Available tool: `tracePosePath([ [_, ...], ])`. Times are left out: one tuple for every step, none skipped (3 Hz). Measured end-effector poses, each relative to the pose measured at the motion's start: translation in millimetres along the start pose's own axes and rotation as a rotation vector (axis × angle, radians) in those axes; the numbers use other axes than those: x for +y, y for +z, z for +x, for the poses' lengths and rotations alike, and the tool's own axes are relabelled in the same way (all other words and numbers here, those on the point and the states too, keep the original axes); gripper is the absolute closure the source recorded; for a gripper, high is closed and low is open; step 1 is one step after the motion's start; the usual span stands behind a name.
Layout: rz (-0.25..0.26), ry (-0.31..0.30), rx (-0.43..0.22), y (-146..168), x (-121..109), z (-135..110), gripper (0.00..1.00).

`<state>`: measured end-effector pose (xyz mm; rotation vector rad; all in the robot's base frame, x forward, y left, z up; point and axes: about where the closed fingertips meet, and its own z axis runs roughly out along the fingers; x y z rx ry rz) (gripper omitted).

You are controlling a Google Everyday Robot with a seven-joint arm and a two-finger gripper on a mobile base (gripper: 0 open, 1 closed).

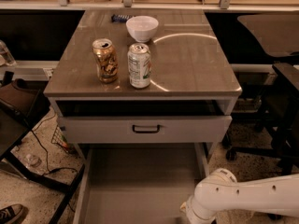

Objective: Open middle drawer

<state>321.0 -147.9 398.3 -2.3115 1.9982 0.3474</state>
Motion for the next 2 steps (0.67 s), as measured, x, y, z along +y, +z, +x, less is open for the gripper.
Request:
tracePosePath([
  [-0.001,0.000,0.000,0.4,0.5,0.0,0.00],
  [-0.001,0.000,0.000,0.5,0.5,0.0,0.00],
])
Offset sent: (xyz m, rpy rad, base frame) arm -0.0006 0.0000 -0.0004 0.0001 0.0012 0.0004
